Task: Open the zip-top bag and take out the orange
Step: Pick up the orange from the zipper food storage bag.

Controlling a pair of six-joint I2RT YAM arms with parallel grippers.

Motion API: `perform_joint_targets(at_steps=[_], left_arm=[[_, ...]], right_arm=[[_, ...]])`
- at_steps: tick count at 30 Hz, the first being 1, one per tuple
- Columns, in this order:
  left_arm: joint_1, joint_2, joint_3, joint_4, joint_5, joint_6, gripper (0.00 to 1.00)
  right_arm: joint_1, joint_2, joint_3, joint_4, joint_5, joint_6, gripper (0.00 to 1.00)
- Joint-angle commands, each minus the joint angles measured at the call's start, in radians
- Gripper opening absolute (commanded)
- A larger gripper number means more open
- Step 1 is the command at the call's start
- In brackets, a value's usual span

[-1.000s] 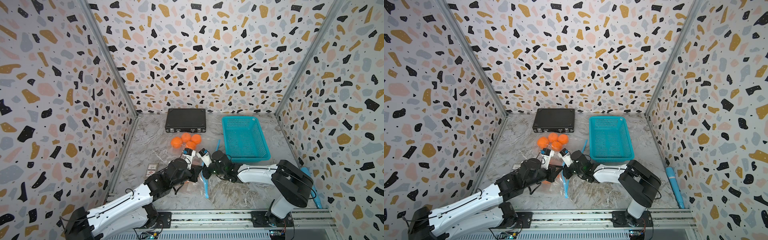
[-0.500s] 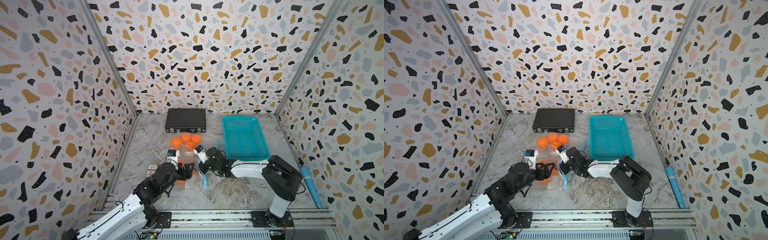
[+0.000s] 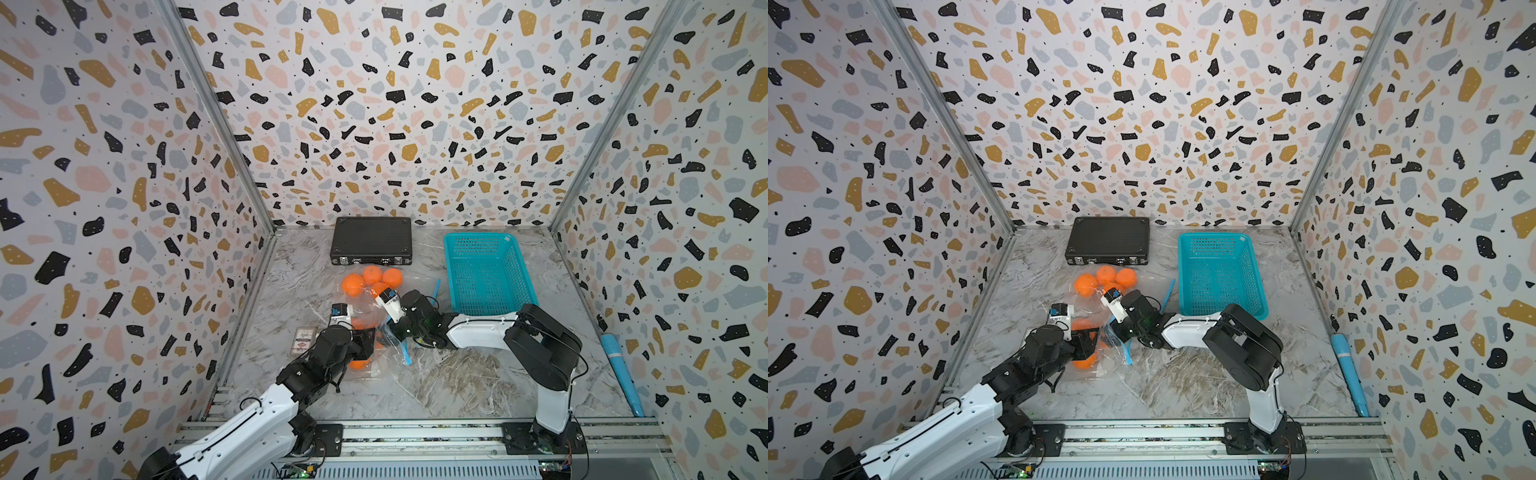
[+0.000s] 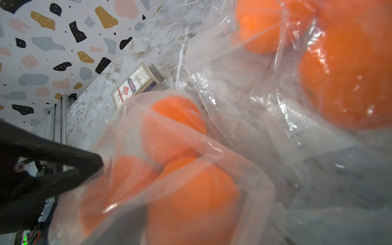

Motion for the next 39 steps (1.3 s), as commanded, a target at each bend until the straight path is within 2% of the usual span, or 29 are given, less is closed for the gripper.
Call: perform_joint_targets(at_steps=[1, 4, 8, 9, 10, 15, 17, 19, 22, 23, 29, 34, 39], left_arm=[[0.023, 0.022, -0.028, 0.094, 0.051, 0.002, 0.51], [0.031, 0.02, -0.038, 0.096, 0.044, 0.003, 0.51], [0.031, 0.007, -0.048, 0.086, 0.022, 0.003, 0.46], [0.031, 0.002, -0.054, 0.086, 0.023, 0.001, 0.45], [0.031, -0.002, -0.065, 0.093, 0.027, -0.006, 0.45], [0.031, -0.01, -0.089, 0.096, 0.024, -0.018, 0.45], [0.031, -0.008, -0.088, 0.087, 0.021, -0.013, 0.45], [0.031, -0.005, -0.092, 0.09, 0.019, -0.017, 0.45], [0.032, 0.015, -0.095, 0.1, 0.024, -0.02, 0.39], [0.031, 0.022, -0.094, 0.101, 0.021, -0.018, 0.39], [0.031, 0.085, -0.069, 0.066, -0.013, -0.023, 0.34], [0.031, 0.163, -0.064, 0.118, 0.009, -0.029, 0.24], [0.029, 0.185, -0.058, 0.131, 0.013, -0.03, 0.23]], right_arm=[[0.0, 0.061, 0.016, -0.143, 0.03, 0.008, 0.7], [0.002, 0.09, 0.036, -0.158, 0.004, 0.01, 0.71], [0.003, 0.094, 0.035, -0.152, -0.059, 0.032, 0.72], [0.005, 0.093, 0.035, -0.151, -0.085, 0.038, 0.78], [0.007, 0.092, 0.035, -0.154, -0.099, 0.041, 0.79], [0.009, 0.119, 0.084, -0.247, -0.052, 0.039, 0.79], [0.011, 0.127, 0.078, -0.234, -0.057, 0.054, 0.76], [0.01, 0.12, 0.077, -0.251, -0.029, 0.061, 0.65], [0.01, 0.049, 0.028, -0.256, 0.004, 0.065, 0.49], [0.009, 0.018, 0.006, -0.254, 0.011, 0.066, 0.48], [0.01, -0.168, -0.132, -0.248, 0.029, 0.071, 0.47], [0.0, -0.269, -0.2, -0.283, 0.05, 0.06, 0.47], [-0.011, -0.378, -0.243, -0.303, 0.07, 0.054, 0.47]])
